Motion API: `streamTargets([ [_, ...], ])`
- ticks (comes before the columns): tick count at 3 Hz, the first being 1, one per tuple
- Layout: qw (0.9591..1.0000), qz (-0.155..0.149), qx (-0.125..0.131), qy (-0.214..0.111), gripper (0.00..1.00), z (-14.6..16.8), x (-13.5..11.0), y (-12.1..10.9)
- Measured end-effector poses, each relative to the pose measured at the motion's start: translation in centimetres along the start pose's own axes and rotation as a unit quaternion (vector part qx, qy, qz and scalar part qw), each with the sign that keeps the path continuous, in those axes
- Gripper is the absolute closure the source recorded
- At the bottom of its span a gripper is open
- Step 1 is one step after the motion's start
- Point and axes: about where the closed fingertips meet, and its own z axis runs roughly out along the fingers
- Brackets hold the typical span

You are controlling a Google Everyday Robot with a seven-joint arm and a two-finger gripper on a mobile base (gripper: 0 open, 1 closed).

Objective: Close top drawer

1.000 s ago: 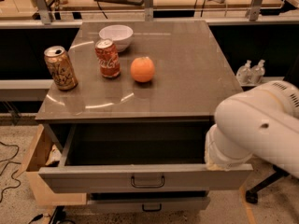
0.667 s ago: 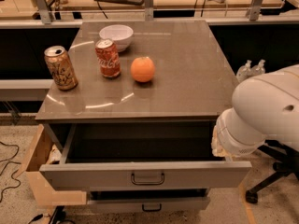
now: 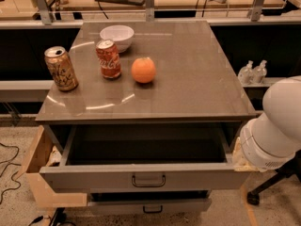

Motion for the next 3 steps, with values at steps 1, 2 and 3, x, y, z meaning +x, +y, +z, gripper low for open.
streamTargets([
  [1,0.9991,0.019,-0.036,-0.015,1.00,2.1,0.1,3.8],
  [2,0.9974,0.012,-0.063,-0.035,1.00,6.1,-2.6,7.3],
  [3,0.9970,-0.008,-0.064,-0.044,1.00,9.1,-4.9,8.1],
])
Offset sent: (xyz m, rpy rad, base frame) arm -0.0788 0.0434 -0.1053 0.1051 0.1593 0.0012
